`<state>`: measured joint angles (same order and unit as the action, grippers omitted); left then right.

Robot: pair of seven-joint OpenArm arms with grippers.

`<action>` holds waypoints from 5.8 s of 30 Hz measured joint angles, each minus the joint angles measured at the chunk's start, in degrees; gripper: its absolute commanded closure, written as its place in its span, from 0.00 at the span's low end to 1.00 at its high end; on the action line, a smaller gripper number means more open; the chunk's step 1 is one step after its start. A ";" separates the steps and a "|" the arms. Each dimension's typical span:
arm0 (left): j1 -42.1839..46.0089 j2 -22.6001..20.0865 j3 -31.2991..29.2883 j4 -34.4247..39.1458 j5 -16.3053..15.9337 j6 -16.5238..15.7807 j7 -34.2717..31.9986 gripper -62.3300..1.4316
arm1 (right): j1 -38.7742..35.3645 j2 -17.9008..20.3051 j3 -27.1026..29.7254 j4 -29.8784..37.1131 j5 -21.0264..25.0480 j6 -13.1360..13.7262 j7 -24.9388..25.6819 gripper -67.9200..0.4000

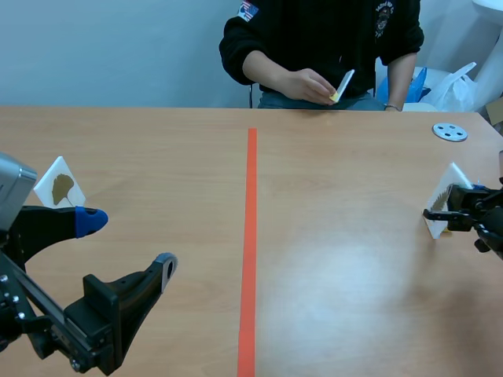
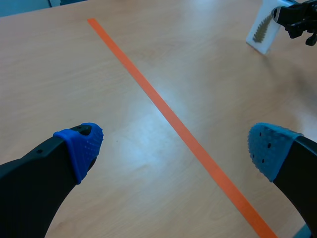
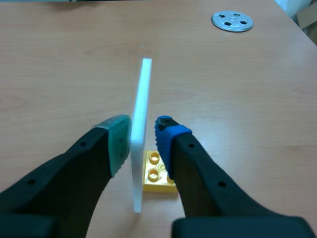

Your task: Sort the leaf by its shape. The table is split by an orange tape line. A compound leaf with several leaflets goes to the left side, a simple leaf with one blade goes to the right side. Return to the home posture when a red brick is placed on the table.

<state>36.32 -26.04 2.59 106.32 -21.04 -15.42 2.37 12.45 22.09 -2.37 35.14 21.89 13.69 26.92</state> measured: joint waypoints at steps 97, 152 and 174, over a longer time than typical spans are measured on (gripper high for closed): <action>-45.40 9.22 29.27 -56.00 16.74 -3.21 -18.86 0.00 | -55.95 9.07 4.24 63.60 -2.62 8.41 6.05 0.00; -28.39 3.61 16.81 -21.97 8.76 0.79 -2.56 0.92 | -55.95 9.05 4.24 63.60 -2.62 8.41 6.27 0.00; -9.97 3.85 -3.04 -6.38 7.48 9.03 2.16 0.92 | -55.95 9.05 4.24 63.60 -2.62 8.39 6.27 0.00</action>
<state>26.35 -22.20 -0.45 99.94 -13.56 -6.39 4.54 -43.51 31.14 1.87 98.74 19.27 22.09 33.19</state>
